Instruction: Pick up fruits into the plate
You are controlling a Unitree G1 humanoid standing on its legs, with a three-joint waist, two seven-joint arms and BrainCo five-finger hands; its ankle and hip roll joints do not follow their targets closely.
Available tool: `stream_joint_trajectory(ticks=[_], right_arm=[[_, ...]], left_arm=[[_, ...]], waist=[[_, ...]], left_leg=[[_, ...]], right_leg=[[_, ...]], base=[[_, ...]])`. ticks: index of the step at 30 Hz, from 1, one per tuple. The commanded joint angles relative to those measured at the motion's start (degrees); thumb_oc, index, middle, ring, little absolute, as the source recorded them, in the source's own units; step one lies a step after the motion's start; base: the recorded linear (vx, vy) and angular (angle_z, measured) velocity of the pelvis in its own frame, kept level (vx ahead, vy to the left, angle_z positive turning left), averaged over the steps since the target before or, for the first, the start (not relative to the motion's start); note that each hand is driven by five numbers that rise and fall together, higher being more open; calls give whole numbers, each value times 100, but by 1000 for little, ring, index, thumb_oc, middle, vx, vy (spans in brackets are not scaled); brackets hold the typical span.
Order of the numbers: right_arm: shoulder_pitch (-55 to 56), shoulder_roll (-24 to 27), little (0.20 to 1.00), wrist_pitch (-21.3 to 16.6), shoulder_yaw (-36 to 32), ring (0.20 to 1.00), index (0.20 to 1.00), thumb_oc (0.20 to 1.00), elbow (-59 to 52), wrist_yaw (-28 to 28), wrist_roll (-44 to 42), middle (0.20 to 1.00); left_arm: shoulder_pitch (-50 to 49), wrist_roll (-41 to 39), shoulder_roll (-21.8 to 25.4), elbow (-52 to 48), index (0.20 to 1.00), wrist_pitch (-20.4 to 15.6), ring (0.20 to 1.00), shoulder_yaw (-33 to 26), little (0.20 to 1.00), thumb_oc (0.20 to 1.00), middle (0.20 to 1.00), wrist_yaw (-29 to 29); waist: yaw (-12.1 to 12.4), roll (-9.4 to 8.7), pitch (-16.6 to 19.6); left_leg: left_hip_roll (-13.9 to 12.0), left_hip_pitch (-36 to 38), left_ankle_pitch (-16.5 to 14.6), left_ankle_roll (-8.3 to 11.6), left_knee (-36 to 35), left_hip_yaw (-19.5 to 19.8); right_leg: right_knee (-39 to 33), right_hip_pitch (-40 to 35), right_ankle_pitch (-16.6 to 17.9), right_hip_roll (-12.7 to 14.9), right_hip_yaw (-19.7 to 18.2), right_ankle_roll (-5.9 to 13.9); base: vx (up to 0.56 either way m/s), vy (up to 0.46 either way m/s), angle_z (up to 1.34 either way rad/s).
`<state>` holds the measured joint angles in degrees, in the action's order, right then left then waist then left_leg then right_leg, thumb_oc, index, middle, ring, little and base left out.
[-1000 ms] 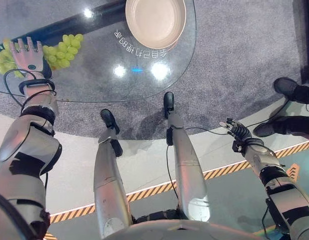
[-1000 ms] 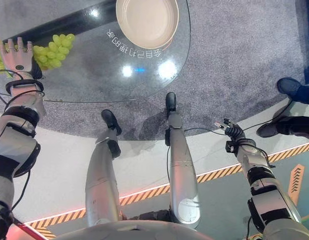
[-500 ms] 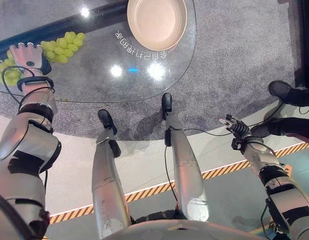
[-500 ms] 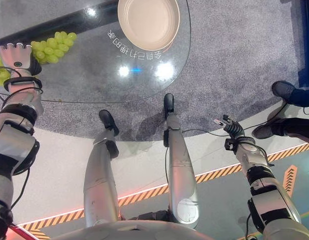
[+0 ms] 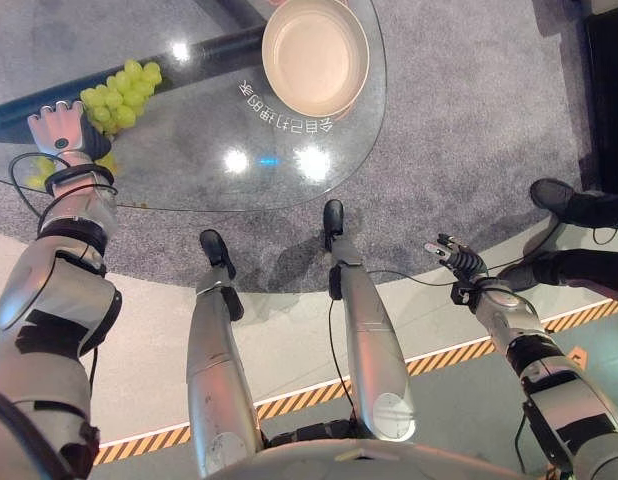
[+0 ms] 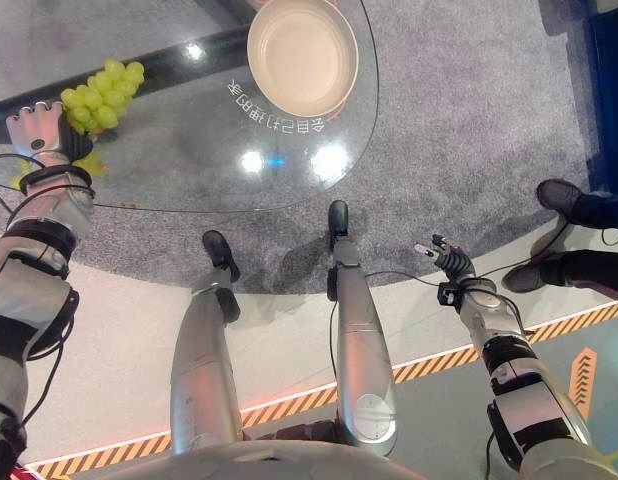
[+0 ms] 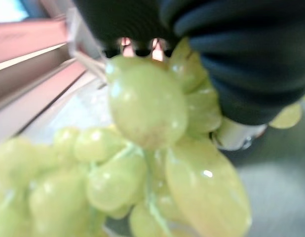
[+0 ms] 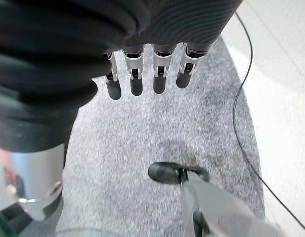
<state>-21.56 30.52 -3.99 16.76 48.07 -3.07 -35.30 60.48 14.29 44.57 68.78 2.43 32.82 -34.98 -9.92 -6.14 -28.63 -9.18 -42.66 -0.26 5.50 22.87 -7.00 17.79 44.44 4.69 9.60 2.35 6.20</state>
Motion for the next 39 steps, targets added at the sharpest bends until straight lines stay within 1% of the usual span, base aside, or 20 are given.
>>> stream_joint_trajectory(ticks=[1,4,5,6,7,10,12,13,15,20,21,23,26,28,29,30,33,34,37,39], right_arm=[[520,211,1000,-301,3,1000,1000,1000,-695,145,486,1000],[598,219,1000,-503,54,1000,1000,1000,-931,77,609,1000],[722,220,1000,-567,67,1000,1000,1000,-1336,75,596,1000],[782,218,1000,-685,54,1000,1000,1000,-1455,40,615,1000],[813,211,1000,-725,51,1000,1000,1000,-1511,36,638,1000],[981,159,1000,-940,-12,1000,1000,1000,-1802,-90,712,1000],[1121,143,1000,-994,-71,1000,1000,1000,-2081,-234,771,1000],[1237,111,1000,-1004,-137,1000,1000,1000,-2331,-370,813,1000],[1303,96,1000,-1077,-196,1000,1000,1000,-2558,-514,840,1000],[1445,21,1000,-948,-304,1000,1000,1000,-3232,-859,880,1000],[1444,25,1000,-977,-315,1000,1000,1000,-3382,-993,958,1000],[1403,38,1000,-873,-314,1000,1000,1000,-3580,-1070,980,1000],[1147,41,1000,-675,-205,1000,1000,1000,-3950,-1215,1003,1000],[798,-19,1000,-406,-38,1000,1000,1000,-4133,-1325,1064,1000],[779,-23,1000,-381,-23,1000,1000,1000,-4140,-1309,1048,1000],[624,-32,1000,-242,50,1000,1000,1000,-4256,-1298,1031,1000],[172,-127,1000,87,359,1000,1000,1000,-4500,-1378,1061,1000],[7,-176,1000,259,514,1000,1000,1000,-4627,-1395,1119,1000],[-210,-226,1000,607,729,1000,1000,1000,-4956,-1387,1189,1000],[-279,-220,1000,709,792,1000,1000,1000,-5111,-1418,1197,1000]], left_arm=[[-153,-732,460,-375,200,-324,200,-650,200,200,200,-268],[-313,-773,492,-604,200,-407,200,-819,200,200,200,-399],[-554,-712,512,-878,200,-484,200,-1048,200,200,200,-470],[-657,-767,538,-1009,200,-550,200,-1137,200,200,200,-538],[-710,-759,530,-1062,200,-555,200,-1201,200,200,200,-542],[-1064,-772,475,-1475,200,-759,200,-1541,200,200,200,-687],[-1401,-748,428,-1845,200,-904,200,-1747,200,200,200,-726],[-1727,-642,392,-2196,200,-1019,200,-1897,200,200,200,-790],[-1997,-554,358,-2459,200,-1158,200,-2019,200,200,200,-815],[-2793,-96,212,-3214,200,-1439,200,-2115,200,200,200,-792],[-3031,-2,161,-3410,200,-1565,200,-2122,200,200,200,-766],[-3247,224,66,-3650,200,-1594,200,-2140,200,200,200,-757],[-3634,492,-112,-4076,200,-1736,200,-2087,200,200,200,-684],[-3766,586,-272,-4281,200,-1909,200,-1955,200,200,200,-638],[-3771,591,-280,-4291,200,-1914,200,-1948,200,200,200,-633],[-3785,640,-338,-4383,200,-1999,200,-1896,200,200,200,-598],[-3833,601,-539,-4700,200,-2028,200,-1721,200,200,200,-402],[-3848,609,-614,-4819,200,-2039,200,-1638,200,200,200,-319],[-3950,602,-741,-5134,200,-2093,200,-1577,200,200,200,-70],[-3990,583,-785,-5246,200,-2129,200,-1552,200,200,200,61]], waist=[[90,130,-117],[120,180,-117],[169,230,-117],[192,252,-117],[202,261,-117],[270,350,-116],[312,406,4],[350,435,150],[387,456,297],[493,496,828],[519,510,972],[551,516,1109],[659,509,1425],[755,493,1649],[757,492,1655],[791,481,1745],[863,485,1959],[886,490,2032],[925,493,2130],[936,496,2168]], left_leg=[[762,630,-171,-152,-628,-162],[777,817,-173,-152,-688,-128],[789,1135,-172,-139,-799,-111],[791,1274,-170,-130,-846,-101],[793,1346,-168,-126,-870,-96],[786,1820,-176,-96,-1018,-76],[786,2135,-166,-73,-1182,-64],[779,2389,-156,-57,-1340,-74],[764,2571,-119,-43,-1491,-82],[709,3182,-100,-19,-1903,-88],[683,3368,-86,-10,-2010,-117],[660,3515,-79,-9,-2073,-132],[591,3832,-80,-3,-2205,-155],[548,4046,-90,-13,-2275,-149],[545,4066,-90,-14,-2281,-148],[524,4139,-97,-18,-2292,-137],[461,4350,-145,-7,-2303,-134],[439,4428,-155,-1,-2328,-147],[396,4613,-159,3,-2431,-164],[378,4671,-158,10,-2463,-183]], right_leg=[[-110,-636,-505,-578,288,-166],[-110,-799,-556,-541,301,-159],[-156,-1097,-614,-495,328,-155],[-180,-1234,-639,-475,343,-153],[-191,-1306,-652,-464,358,-152],[-279,-1788,-723,-368,464,-123],[-432,-2127,-731,-287,529,-96],[-583,-2403,-727,-225,581,-70],[-723,-2614,-705,-181,627,-51],[-1135,-3349,-692,-117,761,10],[-1266,-3561,-662,-99,835,31],[-1345,-3710,-634,-83,878,51],[-1505,-4055,-599,-62,984,76],[-1592,-4304,-598,-62,1075,81],[-1602,-4326,-595,-63,1078,82],[-1630,-4405,-588,-58,1099,83],[-1700,-4645,-606,-64,1111,74],[-1723,-4725,-614,-70,1129,78],[-1815,-4902,-615,-82,1135,90],[-1851,-4962,-612,-84,1145,95]], base=[[-11,11,6],[-11,-9,2],[-25,-45,7],[-20,-47,9],[-3,-29,9],[-3,-29,8],[31,-15,14],[44,-18,11],[34,-24,11],[81,-40,8],[112,-32,10],[105,-35,4],[101,-66,3],[85,-83,-2],[78,-84,5],[68,-44,5],[98,-37,1],[92,-30,-3],[55,-23,1],[0,0,0]])
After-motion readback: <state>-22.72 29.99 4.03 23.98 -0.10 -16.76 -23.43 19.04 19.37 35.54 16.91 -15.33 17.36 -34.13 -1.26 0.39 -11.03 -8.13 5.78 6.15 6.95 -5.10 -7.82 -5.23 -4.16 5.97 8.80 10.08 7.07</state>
